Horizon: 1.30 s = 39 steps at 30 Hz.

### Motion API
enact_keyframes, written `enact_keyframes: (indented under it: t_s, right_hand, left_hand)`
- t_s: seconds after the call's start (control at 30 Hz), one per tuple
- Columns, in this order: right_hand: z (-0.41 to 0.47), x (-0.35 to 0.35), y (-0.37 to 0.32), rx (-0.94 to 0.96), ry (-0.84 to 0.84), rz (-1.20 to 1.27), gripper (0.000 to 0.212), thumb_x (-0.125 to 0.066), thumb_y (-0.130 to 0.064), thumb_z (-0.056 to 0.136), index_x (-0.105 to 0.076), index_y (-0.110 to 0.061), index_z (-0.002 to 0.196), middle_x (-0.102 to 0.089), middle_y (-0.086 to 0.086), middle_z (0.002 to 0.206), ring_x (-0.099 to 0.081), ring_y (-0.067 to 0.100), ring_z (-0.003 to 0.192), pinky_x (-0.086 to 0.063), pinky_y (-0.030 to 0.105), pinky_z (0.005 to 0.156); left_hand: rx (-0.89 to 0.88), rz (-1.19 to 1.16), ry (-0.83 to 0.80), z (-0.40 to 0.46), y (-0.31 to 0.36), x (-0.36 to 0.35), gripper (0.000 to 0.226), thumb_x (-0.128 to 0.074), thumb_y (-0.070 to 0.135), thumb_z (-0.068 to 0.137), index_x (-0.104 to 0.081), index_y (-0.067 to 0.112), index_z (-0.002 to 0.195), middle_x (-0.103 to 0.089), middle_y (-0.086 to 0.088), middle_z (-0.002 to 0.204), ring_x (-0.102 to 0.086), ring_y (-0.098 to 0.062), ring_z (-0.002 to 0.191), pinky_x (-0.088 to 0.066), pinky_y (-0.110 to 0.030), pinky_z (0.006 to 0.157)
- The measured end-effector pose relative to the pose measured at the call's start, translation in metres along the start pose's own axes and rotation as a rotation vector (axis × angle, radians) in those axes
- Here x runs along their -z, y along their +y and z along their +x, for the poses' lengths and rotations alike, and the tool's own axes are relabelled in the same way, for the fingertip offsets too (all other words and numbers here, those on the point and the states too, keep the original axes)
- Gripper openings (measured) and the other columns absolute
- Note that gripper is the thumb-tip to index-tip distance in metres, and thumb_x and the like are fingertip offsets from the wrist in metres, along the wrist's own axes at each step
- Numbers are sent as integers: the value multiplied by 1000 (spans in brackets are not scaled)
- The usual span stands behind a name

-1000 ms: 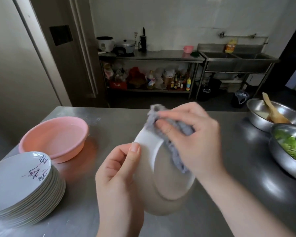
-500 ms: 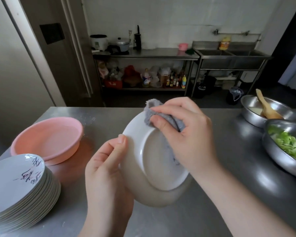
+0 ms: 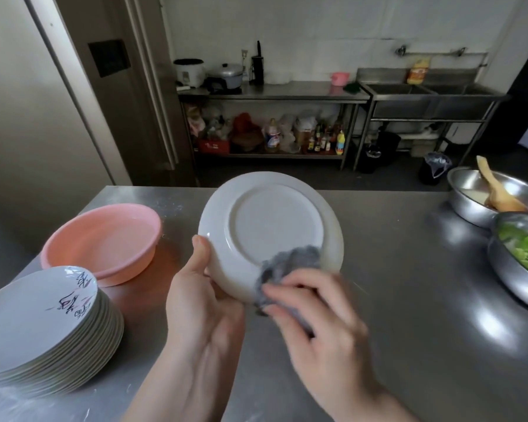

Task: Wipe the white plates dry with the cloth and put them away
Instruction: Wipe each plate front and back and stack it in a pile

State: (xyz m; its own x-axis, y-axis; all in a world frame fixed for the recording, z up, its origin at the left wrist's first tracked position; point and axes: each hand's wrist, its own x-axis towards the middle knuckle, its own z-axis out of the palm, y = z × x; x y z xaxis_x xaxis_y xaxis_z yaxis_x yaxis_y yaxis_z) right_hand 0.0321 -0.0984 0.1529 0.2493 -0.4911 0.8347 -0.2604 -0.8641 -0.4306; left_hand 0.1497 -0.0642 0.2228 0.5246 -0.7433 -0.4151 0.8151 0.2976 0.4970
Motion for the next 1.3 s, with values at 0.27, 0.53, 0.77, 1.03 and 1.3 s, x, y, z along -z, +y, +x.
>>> enact_keyframes:
  t_s: [0.27, 0.53, 0.77, 1.03, 1.3]
  right_hand:
    - [23, 9, 10, -11, 11, -21, 14, -63, -16, 90, -75, -11, 95, -60, -1, 97, -59, 20, 86, -49, 30, 80]
    - [64, 19, 31, -199, 61, -53, 12, -70, -10, 84, -74, -9, 94, -61, 1, 95, -61, 19, 90, -44, 17, 84]
    - [58, 8, 17, -146, -67, 38, 10, -71, -12, 83, -76, -15, 91, -64, -5, 92, -61, 10, 91, -49, 22, 81]
    - [8, 42, 75, -777, 186, 232, 15, -71, -7, 83, -73, -22, 83, -68, -2, 90, -63, 0, 78, -44, 8, 71]
    - [-53, 40, 98, -1153, 238, 320, 12, -75, -14, 79, -76, -25, 82, -75, -5, 88, -70, 12, 85, -55, 24, 78]
  left_hand:
    - [-48, -89, 110, 7, 11, -4, 15, -56, 20, 97, -62, 10, 87, -67, 5, 54, -62, 1, 44, -43, -10, 37]
    - [-300, 27, 9, 11, -2, 1, 58, -53, 14, 99, -72, 23, 44, -63, 15, 55, -58, 6, 47, -43, -7, 44]
    - [-332, 129, -103, 21, -14, 5, 53, -51, 17, 99, -76, 25, 52, -70, 12, 63, -66, 3, 58, -50, -11, 50]
    - [-465, 588, -25, 69, -31, 61, 22, -63, 22, 92, -67, 17, 71, -63, 10, 63, -53, -2, 55, -42, -16, 50]
    - [-1273, 1566, -492, 138, -64, 70, 22, -53, 25, 92, -68, 15, 81, -66, 14, 76, -61, -7, 66, -48, -21, 57]
